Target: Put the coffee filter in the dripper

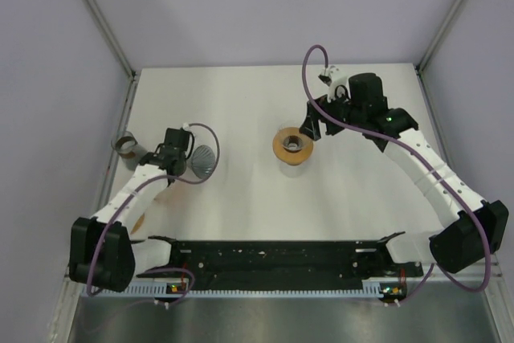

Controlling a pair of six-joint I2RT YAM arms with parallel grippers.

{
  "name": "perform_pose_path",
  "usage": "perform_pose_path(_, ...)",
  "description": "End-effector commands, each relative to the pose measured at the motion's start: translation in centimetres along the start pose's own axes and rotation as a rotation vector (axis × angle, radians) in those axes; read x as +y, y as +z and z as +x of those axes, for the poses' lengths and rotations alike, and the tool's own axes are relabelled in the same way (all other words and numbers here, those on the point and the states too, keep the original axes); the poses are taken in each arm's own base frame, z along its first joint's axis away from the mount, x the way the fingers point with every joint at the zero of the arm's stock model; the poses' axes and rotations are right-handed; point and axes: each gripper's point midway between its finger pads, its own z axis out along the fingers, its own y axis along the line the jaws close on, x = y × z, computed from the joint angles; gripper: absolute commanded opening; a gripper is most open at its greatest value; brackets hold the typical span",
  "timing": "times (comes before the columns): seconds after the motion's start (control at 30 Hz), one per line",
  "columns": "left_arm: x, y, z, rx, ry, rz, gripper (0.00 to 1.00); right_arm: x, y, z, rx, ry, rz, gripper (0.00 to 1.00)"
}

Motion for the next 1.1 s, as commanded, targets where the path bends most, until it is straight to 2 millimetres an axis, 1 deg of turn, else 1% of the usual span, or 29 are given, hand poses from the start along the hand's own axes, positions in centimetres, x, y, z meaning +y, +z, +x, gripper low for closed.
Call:
perform_pose_path(0.0,2.9,-3.6,-4.1,-0.181,-0.113,-0.006,0.0,0.4,-0.8,-1.4,-0.055,-0.033,-0.013,0.83)
perform_pose_path(0.1,4.1,-5.8,-5.5,-0.244,-0.141,0.017,0.0,0.7,-1.0,-1.7,-0.065,-0.042,-0.034,0.83)
perform_pose_path(0.17,4.6,-7.2,-6.4,-0.284,-0.152,0.047,0.0,1.6,-1.1,-2.1,-0.082,-0.059,-0.081,0.83)
perform_pose_path(0.27,5.2,-9.3,-8.2,-0.359,-0.178,0.096,0.0,3.4,-1.6,-3.4,-0.134,-0.098,-0.177,0.82)
perform_pose_path(0.37,5.4,-11.4,-10.0,-0.439,-0.184,0.169,0.0,5.3,-2.9,-5.3,-0.216,-0.158,-0.255,0.81)
perform_pose_path(0.43,5.0,-13.1,-11.3,-0.495,-0.174,0.242,0.0,6.8,-4.0,-6.9,-0.299,-0.244,-0.303,0.8)
perform_pose_path(0.5,4.5,-15.2,-12.7,-0.57,-0.155,0.33,0.0,8.8,-5.4,-8.6,-0.395,-0.341,-0.35,0.79)
perform_pose_path(0.53,4.2,-16.2,-13.5,-0.611,-0.133,0.372,0.0,9.9,-5.8,-9.3,-0.436,-0.39,-0.378,0.79)
perform_pose_path(0.6,3.4,-18.2,-14.5,-0.679,-0.095,0.451,0.0,12.0,-7.0,-10.7,-0.517,-0.484,-0.433,0.78)
perform_pose_path(0.67,2.4,-20.1,-15.2,-0.73,-0.052,0.528,0.0,13.8,-7.1,-11.8,-0.565,-0.569,-0.479,0.75)
perform_pose_path(0.73,1.2,-22.0,-15.6,-0.775,-0.008,0.609,0.0,15.1,-6.6,-12.4,-0.58,-0.629,-0.517,0.7)
perform_pose_path(0.77,0.5,-22.8,-15.8,-0.796,0.011,0.649,0.0,15.6,-6.5,-12.9,-0.587,-0.646,-0.536,0.67)
perform_pose_path(0.8,0.0,-23.5,-16.0,-0.81,0.03,0.677,0.0,15.8,-5.9,-13.0,-0.574,-0.646,-0.555,0.66)
perform_pose_path(0.87,-1.1,-24.4,-16.2,-0.825,0.068,0.713,0.0,16.2,-5.0,-13.5,-0.557,-0.644,-0.592,0.63)
perform_pose_path(0.93,-2.0,-25.0,-16.3,-0.843,0.111,0.731,0.0,17.0,-4.3,-13.5,-0.535,-0.65,-0.63,0.62)
perform_pose_path(1.0,-2.8,-25.6,-16.6,-0.859,0.142,0.747,0.0,18.1,-3.4,-12.7,-0.505,-0.68,-0.663,0.6)
perform_pose_path(1.07,-3.1,-26.1,-16.8,-0.878,0.155,0.759,0.0,19.0,-2.8,-11.7,-0.48,-0.717,-0.686,0.53)
